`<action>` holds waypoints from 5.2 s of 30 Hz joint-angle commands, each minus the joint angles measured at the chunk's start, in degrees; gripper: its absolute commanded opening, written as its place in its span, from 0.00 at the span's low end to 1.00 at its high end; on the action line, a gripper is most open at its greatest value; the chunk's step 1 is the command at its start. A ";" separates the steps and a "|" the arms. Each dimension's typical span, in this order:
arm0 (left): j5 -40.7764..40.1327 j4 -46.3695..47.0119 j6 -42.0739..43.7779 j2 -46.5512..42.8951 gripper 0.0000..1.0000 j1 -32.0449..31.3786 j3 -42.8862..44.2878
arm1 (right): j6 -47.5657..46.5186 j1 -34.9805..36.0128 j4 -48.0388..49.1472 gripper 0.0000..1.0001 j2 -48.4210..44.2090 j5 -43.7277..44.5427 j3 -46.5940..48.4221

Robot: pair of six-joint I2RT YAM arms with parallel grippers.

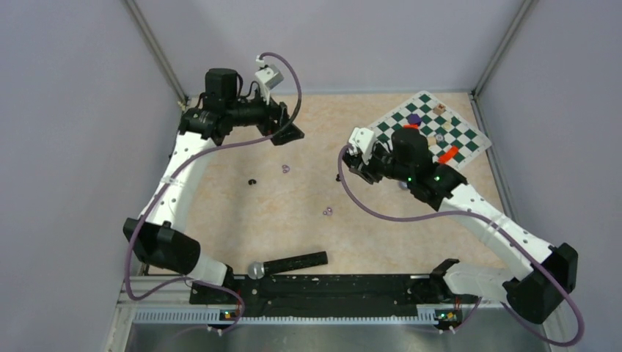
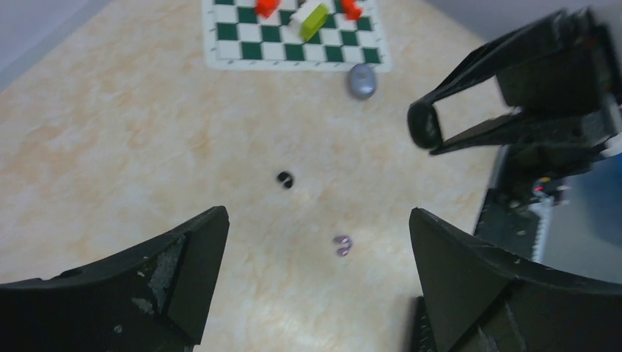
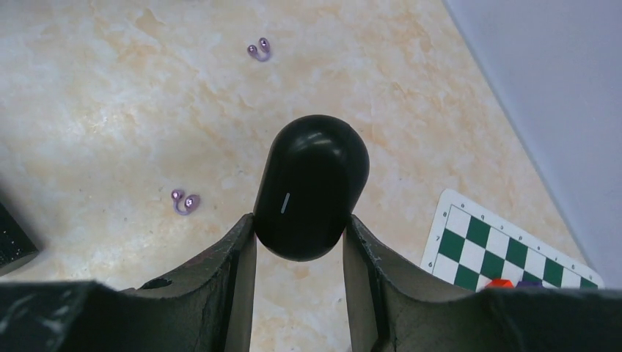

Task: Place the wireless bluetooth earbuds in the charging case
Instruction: Pick up the charging case at the center of the board.

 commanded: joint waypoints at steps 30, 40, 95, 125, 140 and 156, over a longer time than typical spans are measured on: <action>12.90 5.47 -14.61 16.84 0.83 -18.93 6.06 | -0.22 0.82 8.56 0.21 -9.07 -1.87 -7.77; 10.55 2.90 -12.34 19.42 0.62 -20.10 8.46 | -0.12 0.82 8.29 0.21 -9.87 -3.28 -8.01; 11.55 -25.78 20.55 16.11 0.00 -26.34 15.98 | 35.84 -15.09 28.85 0.66 -9.13 -52.45 -17.13; 10.97 -23.95 18.36 17.87 0.00 -26.41 16.50 | 30.10 -11.87 23.42 0.33 -7.96 -50.72 -15.07; 8.70 -22.78 17.37 17.15 0.55 -26.52 15.17 | 30.49 -13.65 24.11 0.15 -13.55 -48.78 -15.06; 9.23 -21.39 15.64 17.78 0.57 -26.54 15.61 | 34.32 -14.18 28.54 0.13 -12.66 -42.59 -16.75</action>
